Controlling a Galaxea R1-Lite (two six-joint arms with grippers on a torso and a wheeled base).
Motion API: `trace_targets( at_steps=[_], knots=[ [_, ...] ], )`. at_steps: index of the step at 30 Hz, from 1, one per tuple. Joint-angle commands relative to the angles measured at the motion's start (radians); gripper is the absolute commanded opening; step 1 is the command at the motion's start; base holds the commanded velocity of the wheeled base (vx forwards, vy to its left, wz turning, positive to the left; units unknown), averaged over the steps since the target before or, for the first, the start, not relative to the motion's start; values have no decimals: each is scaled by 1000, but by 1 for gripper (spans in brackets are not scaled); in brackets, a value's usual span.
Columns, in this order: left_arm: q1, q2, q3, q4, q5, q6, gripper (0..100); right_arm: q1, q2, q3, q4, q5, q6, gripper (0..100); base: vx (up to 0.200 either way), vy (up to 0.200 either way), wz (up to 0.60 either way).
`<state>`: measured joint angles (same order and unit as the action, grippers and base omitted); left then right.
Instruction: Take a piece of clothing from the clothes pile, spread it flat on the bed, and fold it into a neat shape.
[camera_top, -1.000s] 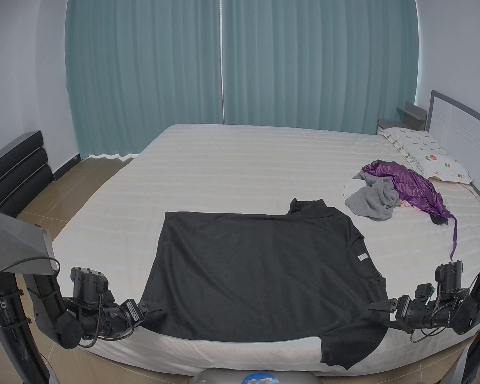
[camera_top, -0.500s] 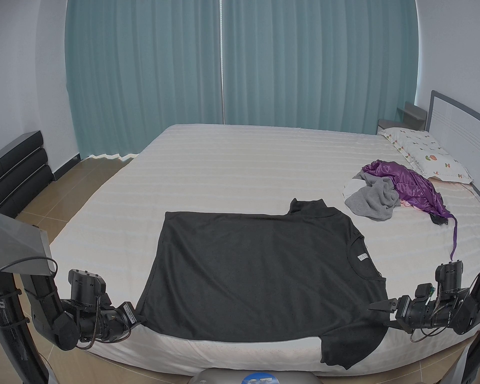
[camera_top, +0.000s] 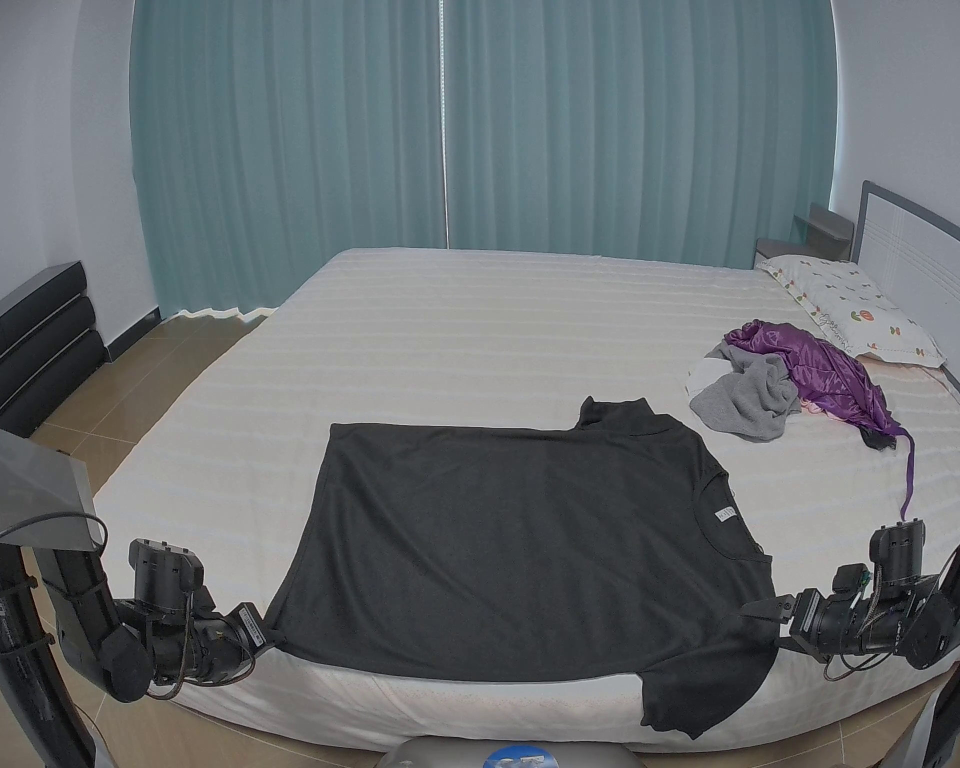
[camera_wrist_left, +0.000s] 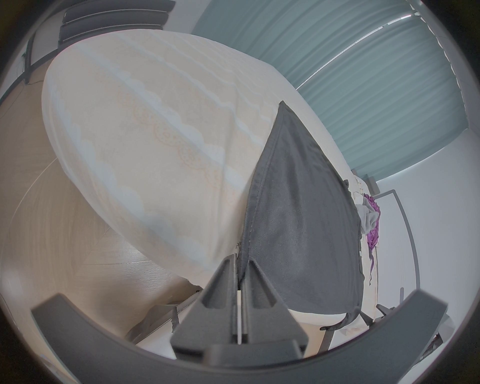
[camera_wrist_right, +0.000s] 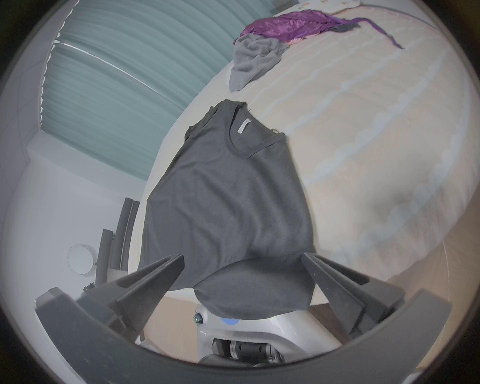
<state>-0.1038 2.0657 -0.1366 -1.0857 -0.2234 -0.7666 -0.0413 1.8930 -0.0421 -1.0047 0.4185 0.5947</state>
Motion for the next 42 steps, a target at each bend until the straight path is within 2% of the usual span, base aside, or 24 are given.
trace_targets(
  at_steps=[1,5,14,18,22,23,27,37,42],
  knots=[
    [33,-26,6,0,-7,-3,0,1,3,-15,-2,-33,1,100,0,0,0],
    [44,-27,6,0,-8,-8,0,-5,21,-27,-2,-58,2,100,0,0,0],
    [42,-27,9,0,-11,-22,0,-6,89,-59,-9,-60,2,100,0,0,0],
    [41,-26,9,0,-13,-22,0,-6,133,-73,-43,-63,4,100,0,0,0],
    [35,-26,11,0,-13,-22,0,-2,224,-78,-140,-101,5,100,0,0,0],
    [33,-26,14,0,-13,-23,0,-2,262,-76,-189,-110,5,0,0,0,0],
    [30,-26,15,0,-13,-23,0,-6,298,-59,-293,-115,10,0,0,0,0],
    [21,-27,12,0,-13,-34,0,-11,278,-81,-354,-119,11,0,0,0,0],
    [18,-26,8,0,-13,-36,0,-22,258,-156,-359,-126,10,0,0,0,0]
  ],
)
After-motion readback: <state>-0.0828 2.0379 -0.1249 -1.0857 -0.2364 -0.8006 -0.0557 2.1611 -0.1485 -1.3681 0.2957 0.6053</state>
